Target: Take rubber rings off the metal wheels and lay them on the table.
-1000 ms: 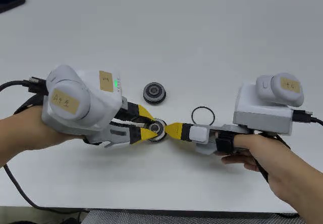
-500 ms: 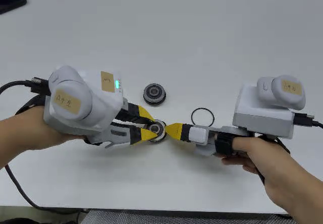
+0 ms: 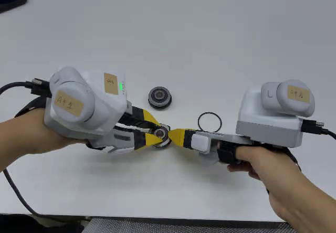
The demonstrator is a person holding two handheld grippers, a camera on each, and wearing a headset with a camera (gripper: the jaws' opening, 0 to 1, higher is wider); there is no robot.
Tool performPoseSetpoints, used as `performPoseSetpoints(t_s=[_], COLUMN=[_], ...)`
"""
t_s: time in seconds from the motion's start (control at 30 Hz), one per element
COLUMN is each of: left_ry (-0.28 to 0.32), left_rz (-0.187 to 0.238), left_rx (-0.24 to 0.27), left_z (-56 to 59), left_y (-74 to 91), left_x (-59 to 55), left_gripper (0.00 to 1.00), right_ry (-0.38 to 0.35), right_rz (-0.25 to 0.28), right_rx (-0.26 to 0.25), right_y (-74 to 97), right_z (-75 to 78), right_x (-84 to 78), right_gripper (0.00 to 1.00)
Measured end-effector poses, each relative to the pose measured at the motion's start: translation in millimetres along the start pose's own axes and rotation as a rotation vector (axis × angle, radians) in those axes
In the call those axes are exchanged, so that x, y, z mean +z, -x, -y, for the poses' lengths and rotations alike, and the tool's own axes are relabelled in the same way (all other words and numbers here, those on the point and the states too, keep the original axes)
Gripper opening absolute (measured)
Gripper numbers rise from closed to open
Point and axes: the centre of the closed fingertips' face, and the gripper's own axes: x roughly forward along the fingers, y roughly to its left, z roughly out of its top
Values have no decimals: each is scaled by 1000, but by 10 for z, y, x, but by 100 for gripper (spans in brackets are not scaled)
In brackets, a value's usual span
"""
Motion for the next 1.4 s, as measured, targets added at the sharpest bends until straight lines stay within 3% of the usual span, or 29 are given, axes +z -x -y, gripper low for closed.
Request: performPoseSetpoints(t_s=[0.73, 1.4], left_ry=[-7, -6], left_rz=[-16, -11], left_rx=[-10, -6], left_z=[-11, 7], left_y=[-1, 1], left_x=[-10, 15], left_gripper=[12, 12], right_ry=[165, 226], right_rz=[-31, -30], right_rx=[-36, -35], right_y=[-73, -58], right_z=[15, -7], right_x=[13, 15], right_gripper=[1, 1])
